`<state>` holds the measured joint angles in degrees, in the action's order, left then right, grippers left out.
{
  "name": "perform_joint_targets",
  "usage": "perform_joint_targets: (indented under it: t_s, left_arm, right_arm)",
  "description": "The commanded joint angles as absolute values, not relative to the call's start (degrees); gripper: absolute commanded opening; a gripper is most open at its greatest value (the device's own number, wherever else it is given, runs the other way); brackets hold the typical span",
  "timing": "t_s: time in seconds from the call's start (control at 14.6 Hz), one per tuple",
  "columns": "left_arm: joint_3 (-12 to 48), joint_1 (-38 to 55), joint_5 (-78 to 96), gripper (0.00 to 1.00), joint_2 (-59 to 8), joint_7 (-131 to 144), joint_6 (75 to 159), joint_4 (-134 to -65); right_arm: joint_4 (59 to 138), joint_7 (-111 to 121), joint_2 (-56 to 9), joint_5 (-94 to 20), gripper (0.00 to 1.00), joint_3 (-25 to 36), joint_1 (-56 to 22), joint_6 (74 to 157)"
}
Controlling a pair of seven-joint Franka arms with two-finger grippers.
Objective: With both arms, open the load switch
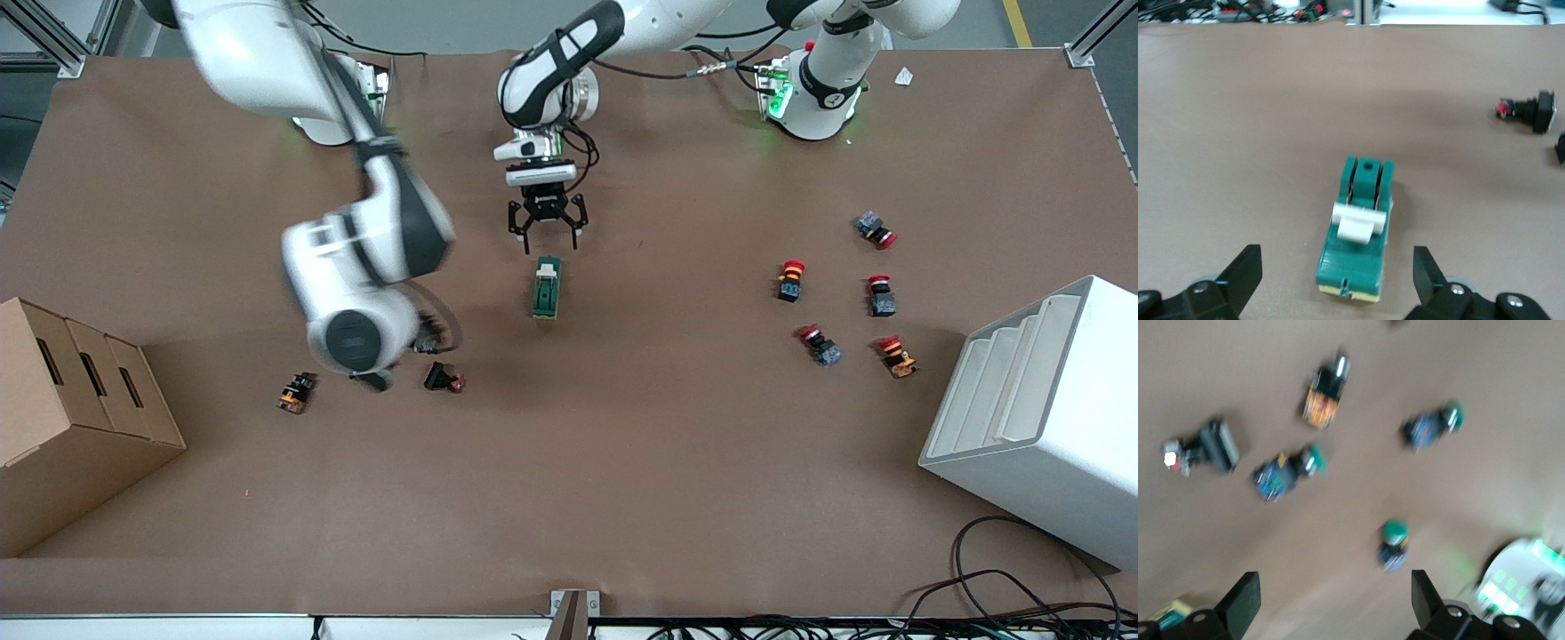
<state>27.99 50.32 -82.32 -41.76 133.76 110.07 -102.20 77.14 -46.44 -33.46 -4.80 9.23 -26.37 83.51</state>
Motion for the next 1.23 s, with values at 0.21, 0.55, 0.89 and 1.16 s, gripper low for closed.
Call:
perform_joint_targets:
  t_s: [0.21, 0.55, 0.89, 1.16]
  left_arm:
    - [28.30, 41.95, -51.55, 1.00, -26.31, 101.31, 110.13, -92.73]
    - [28.39, 24.39, -28.61, 1.00, -12.86, 66.78, 107.77, -90.70]
    - [26.82, 8.72, -14.26, 1.00, -3.79, 36.27, 101.61, -90.79]
    - [13.74, 9.14, -7.76, 1.00, 1.30, 13.59, 96.53, -92.63]
  right_arm:
    - [79.28, -11.57, -26.12, 3.25, 1.00, 7.91, -14.61, 87.97]
    - [78.84, 1.13, -22.59, 2.90, 1.00, 7.65, -6.52, 88.07]
    - [70.68, 2.99, -22.94, 3.25, 1.00, 8.00, -4.93, 85.43]
    - [70.40, 2.02, -22.59, 2.20, 1.00, 7.47, -4.22, 84.82]
